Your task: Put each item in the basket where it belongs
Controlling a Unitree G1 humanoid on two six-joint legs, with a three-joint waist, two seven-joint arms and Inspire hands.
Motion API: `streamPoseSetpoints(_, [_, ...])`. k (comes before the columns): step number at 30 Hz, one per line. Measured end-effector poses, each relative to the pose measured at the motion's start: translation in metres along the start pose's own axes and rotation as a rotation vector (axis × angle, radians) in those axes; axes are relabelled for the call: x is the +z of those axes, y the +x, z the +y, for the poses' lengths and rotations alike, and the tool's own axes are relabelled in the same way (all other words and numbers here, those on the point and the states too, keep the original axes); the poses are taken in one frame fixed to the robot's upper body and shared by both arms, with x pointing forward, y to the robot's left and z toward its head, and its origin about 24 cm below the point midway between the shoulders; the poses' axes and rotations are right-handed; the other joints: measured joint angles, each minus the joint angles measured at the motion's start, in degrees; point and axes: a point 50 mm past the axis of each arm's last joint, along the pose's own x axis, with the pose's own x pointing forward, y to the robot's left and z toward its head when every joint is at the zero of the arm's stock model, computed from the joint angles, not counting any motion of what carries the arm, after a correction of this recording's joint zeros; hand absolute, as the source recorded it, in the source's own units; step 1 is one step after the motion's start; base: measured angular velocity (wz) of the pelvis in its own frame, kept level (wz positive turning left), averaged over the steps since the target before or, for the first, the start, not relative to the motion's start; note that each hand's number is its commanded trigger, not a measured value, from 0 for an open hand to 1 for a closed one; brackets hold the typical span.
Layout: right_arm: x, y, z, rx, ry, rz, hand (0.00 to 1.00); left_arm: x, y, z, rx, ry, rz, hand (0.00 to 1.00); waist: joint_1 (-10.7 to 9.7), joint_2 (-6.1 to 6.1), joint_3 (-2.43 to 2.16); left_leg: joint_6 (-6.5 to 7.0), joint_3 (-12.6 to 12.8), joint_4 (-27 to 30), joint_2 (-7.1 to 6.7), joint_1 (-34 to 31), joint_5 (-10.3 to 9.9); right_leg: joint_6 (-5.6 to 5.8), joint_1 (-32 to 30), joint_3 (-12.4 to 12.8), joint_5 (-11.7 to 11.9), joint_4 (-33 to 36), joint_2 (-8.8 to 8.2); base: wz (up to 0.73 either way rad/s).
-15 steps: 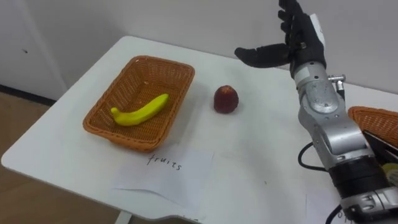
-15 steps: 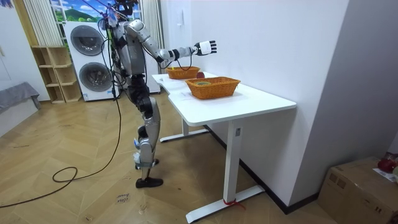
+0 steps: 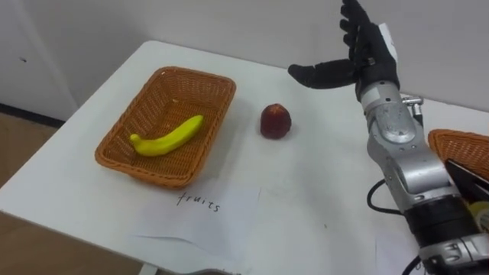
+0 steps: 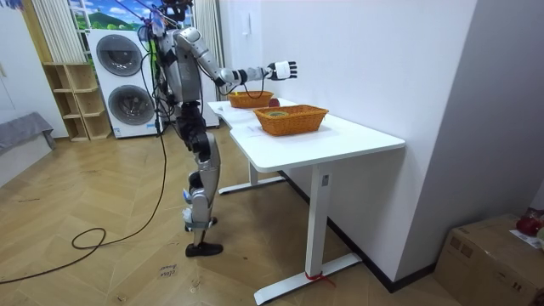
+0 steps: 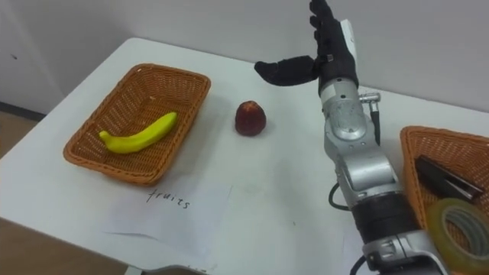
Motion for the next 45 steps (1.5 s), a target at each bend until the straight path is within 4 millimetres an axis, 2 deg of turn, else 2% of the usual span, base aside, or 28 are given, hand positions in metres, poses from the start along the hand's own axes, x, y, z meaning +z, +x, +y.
streamPoseSetpoints(5, [-0.009, -0.004, 0.000, 0.003, 0.017, 0.031, 0.00, -0.005, -0.001, -0.002, -0.003, 0.023, 0.012, 0.00, 0.4, -0.11, 0.01, 0.00, -0.1, 0.0, 0.00, -0.1, 0.0, 0.00, 0.0, -0.1, 0.0, 0.0, 0.00, 0.00])
streamPoseSetpoints(10, [-0.029, -0.010, 0.002, 0.004, 0.006, 0.101, 0.00, -0.007, 0.000, -0.003, -0.011, 0.037, 0.026, 0.00, 1.1, -0.27, -0.03, -0.01, -0.1, 0.1, 0.02, -0.7, 0.0, -0.01, -0.5, -0.2, 0.0, 0.1, 0.05, 0.00])
streamPoseSetpoints(15, [-0.040, -0.012, 0.000, -0.001, -0.004, 0.148, 0.00, -0.006, 0.000, -0.004, -0.016, 0.036, 0.029, 0.00, 1.9, -0.30, -0.04, -0.01, -0.1, 0.2, 0.01, -1.6, 0.1, -0.05, -1.3, -0.1, 0.0, 0.1, 0.05, 0.00])
streamPoseSetpoints(29, [-0.043, -0.015, 0.016, 0.060, -0.033, 0.154, 0.00, 0.001, 0.001, -0.002, 0.005, 0.029, 0.007, 0.00, 2.1, -0.93, -0.13, 0.14, -0.3, 0.2, -0.18, -2.9, 0.2, -0.02, -2.9, -0.9, 0.0, 0.0, -0.25, 0.02])
streamPoseSetpoints(32, [-0.043, -0.015, 0.016, 0.059, -0.034, 0.155, 0.00, 0.002, 0.001, -0.001, 0.014, 0.030, 0.005, 0.00, 2.3, -1.43, 0.10, 0.16, -0.2, 0.2, -0.16, -3.3, 0.2, -0.01, -3.3, -0.8, 0.0, 0.0, -0.25, -0.01])
streamPoseSetpoints(34, [-0.044, -0.016, 0.018, 0.066, -0.040, 0.157, 0.00, 0.003, 0.001, -0.002, 0.015, 0.035, 0.001, 0.00, 2.7, -1.74, 0.24, 0.16, -0.2, 0.2, -0.12, -3.6, 0.2, -0.01, -3.5, -0.9, 0.0, 0.0, -0.19, 0.00])
streamPoseSetpoints(37, [-0.045, -0.017, 0.024, 0.090, -0.056, 0.159, 0.00, 0.006, 0.001, -0.002, 0.015, 0.043, -0.013, 0.00, 3.6, -2.06, 0.08, 0.12, -0.1, 0.2, -0.07, -4.0, 0.2, -0.01, -4.0, -0.8, 0.0, 0.1, -0.15, 0.00])
streamPoseSetpoints(45, [-0.051, -0.021, 0.031, 0.133, -0.075, 0.181, 0.00, 0.006, 0.001, -0.001, 0.023, 0.041, -0.015, 0.00, 5.1, -2.24, 0.12, 0.13, 0.0, 0.2, -0.09, -4.0, 0.2, -0.01, -4.1, -0.7, 0.0, 0.0, -0.18, 0.00])
